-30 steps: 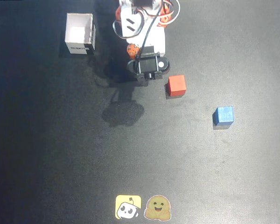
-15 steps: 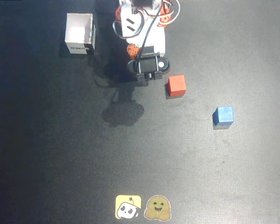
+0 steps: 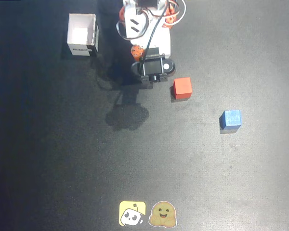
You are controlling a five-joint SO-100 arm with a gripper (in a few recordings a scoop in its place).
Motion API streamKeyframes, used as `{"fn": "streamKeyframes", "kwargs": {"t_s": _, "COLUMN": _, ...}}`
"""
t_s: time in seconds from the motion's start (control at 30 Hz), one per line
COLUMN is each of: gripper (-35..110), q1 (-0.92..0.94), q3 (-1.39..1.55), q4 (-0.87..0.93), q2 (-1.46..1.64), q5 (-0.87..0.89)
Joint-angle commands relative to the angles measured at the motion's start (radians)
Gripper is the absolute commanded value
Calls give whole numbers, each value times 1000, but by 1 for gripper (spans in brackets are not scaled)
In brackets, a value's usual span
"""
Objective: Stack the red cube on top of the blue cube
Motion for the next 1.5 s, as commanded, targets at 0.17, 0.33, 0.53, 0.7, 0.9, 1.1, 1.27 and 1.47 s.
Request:
{"fn": "streamKeyframes", "kwargs": {"t_s": 0.17, "gripper": 0, "q1": 6, "q3": -5, "q4": -3, "q2": 6, "q5": 2}}
{"fn": "streamKeyframes", "kwargs": {"t_s": 0.33, "gripper": 0, "q1": 6, "q3": -5, "q4": -38, "q2": 6, "q5": -25}}
{"fn": "streamKeyframes", "kwargs": {"t_s": 0.53, "gripper": 0, "q1": 6, "q3": -9, "q4": -91, "q2": 6, "q5": -28}}
{"fn": "streamKeyframes", "kwargs": {"t_s": 0.7, "gripper": 0, "q1": 6, "q3": -6, "q4": -112, "q2": 6, "q5": -25}}
{"fn": "streamKeyframes", "kwargs": {"t_s": 0.9, "gripper": 0, "q1": 5, "q3": -6, "q4": -80, "q2": 6, "q5": -23}}
{"fn": "streamKeyframes", "kwargs": {"t_s": 1.1, "gripper": 0, "q1": -14, "q3": -55, "q4": -25, "q2": -31, "q5": -51}}
{"fn": "streamKeyframes", "kwargs": {"t_s": 1.27, "gripper": 0, "q1": -28, "q3": -296, "q4": -12, "q2": -383, "q5": -51}}
{"fn": "streamKeyframes", "kwargs": {"t_s": 1.47, "gripper": 0, "q1": -31, "q3": -499, "q4": 112, "q2": -462, "q5": -49}}
